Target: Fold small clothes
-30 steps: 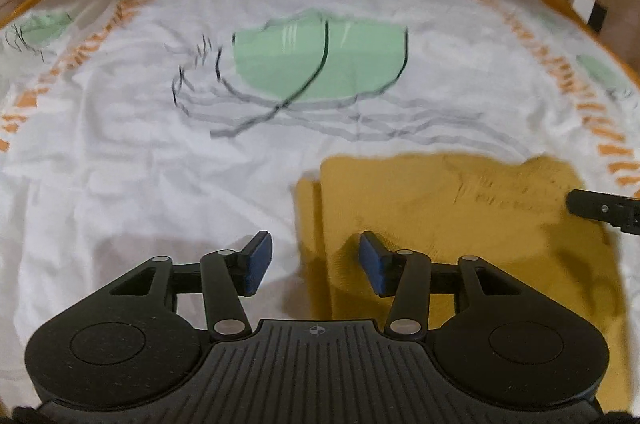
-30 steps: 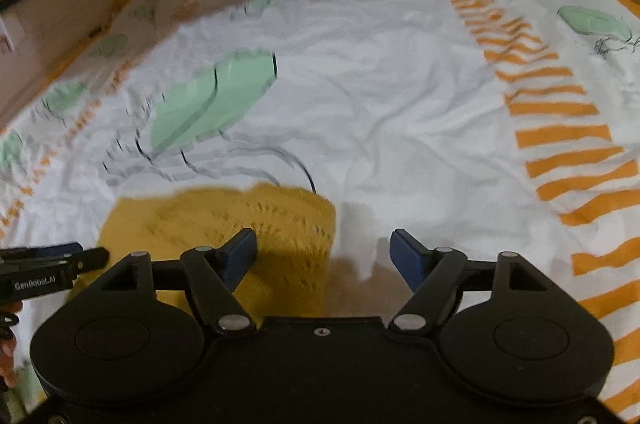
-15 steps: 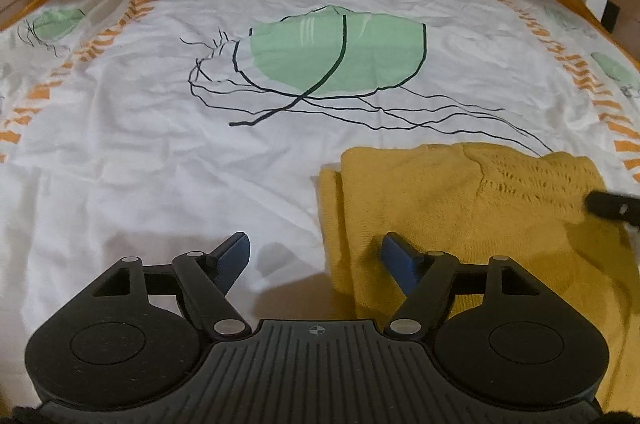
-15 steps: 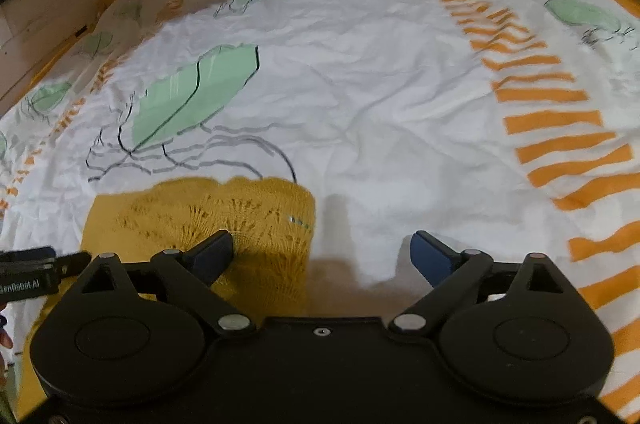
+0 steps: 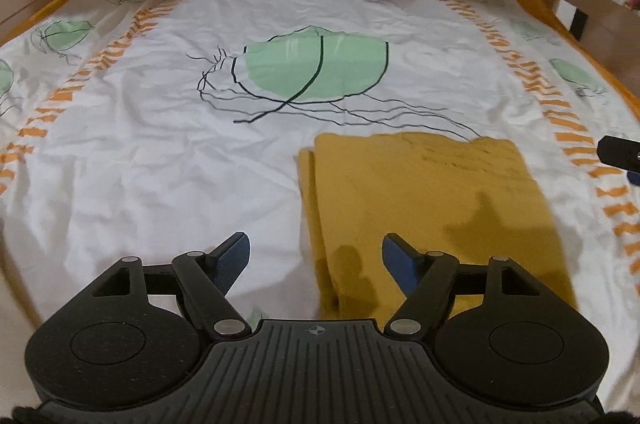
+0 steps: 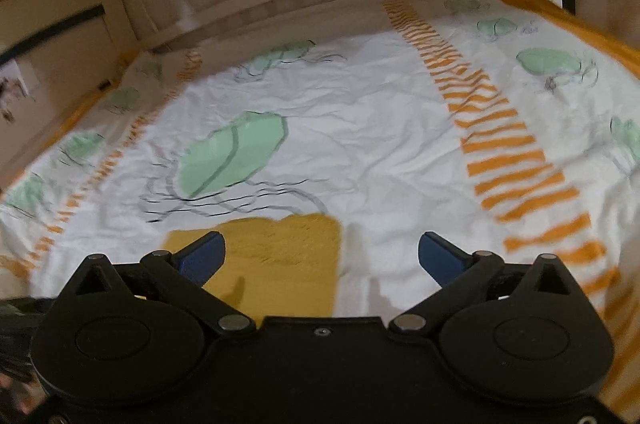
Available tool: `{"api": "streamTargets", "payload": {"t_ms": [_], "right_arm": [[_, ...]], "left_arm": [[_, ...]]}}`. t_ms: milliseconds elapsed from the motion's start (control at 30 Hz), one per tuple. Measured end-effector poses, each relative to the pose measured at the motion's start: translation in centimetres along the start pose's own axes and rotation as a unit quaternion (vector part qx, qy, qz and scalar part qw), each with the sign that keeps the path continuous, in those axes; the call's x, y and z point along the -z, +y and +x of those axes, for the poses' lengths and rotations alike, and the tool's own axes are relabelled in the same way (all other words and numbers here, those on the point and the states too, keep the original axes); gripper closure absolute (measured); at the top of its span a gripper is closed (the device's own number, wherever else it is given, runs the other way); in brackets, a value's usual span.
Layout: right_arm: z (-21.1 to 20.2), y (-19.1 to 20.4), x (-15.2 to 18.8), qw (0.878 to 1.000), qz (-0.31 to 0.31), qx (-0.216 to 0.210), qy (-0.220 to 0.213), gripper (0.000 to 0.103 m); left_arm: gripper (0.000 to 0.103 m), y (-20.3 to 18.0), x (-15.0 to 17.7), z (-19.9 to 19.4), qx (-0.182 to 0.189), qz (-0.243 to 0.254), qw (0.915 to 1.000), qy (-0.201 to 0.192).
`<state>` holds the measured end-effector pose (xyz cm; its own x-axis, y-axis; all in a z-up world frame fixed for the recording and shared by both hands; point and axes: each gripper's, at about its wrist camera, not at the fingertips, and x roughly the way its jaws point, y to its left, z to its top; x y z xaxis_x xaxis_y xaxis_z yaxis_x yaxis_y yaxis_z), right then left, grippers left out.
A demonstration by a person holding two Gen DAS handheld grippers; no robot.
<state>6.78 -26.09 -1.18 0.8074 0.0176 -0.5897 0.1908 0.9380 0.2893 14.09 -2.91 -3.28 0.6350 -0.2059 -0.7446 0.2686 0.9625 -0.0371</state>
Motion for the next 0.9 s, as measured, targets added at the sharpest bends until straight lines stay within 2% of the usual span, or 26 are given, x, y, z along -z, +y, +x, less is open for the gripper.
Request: {"api": "streamTargets", "payload": {"t_ms": [100,167,333,467,700,900], "right_arm": [[-2.0,1.0,1.4,1.000,0.004,-0.003,0.004,0.000],[-3.2,1.7,2.5,1.000,-0.008,0.006,0.004,0.001],[-5.1,3.3,5.2,0.997,-0.035,0.059,0.024,0.001],[-7.3,3.6,6.8,0.998,-0.034,0.047,0.009,0.001],[-8.4,3.3,8.2,0.999,-0.008,0.034,0.024,0.001],[-8.8,3.6,9.7,0.998,-0.012,0.041,0.040,0.001]], "left_arm": [[0.031,-0.5,1.1,-1.9,-0.002,0.010,0.9999,-0.004],[0.032,-1.0,1.9,-3.0,-0.017,0.020,0.9996,-0.003],[0.032,-1.8,3.6,-5.2,-0.033,0.035,0.9988,-0.011],[0.032,-2.0,4.8,-6.5,-0.028,0.027,0.9991,-0.013],[0.032,-1.4,6.2,-7.4,0.001,0.000,1.0000,-0.008],[0.032,-1.6,7.4,-6.9,-0.007,0.007,0.9999,0.014]]}}
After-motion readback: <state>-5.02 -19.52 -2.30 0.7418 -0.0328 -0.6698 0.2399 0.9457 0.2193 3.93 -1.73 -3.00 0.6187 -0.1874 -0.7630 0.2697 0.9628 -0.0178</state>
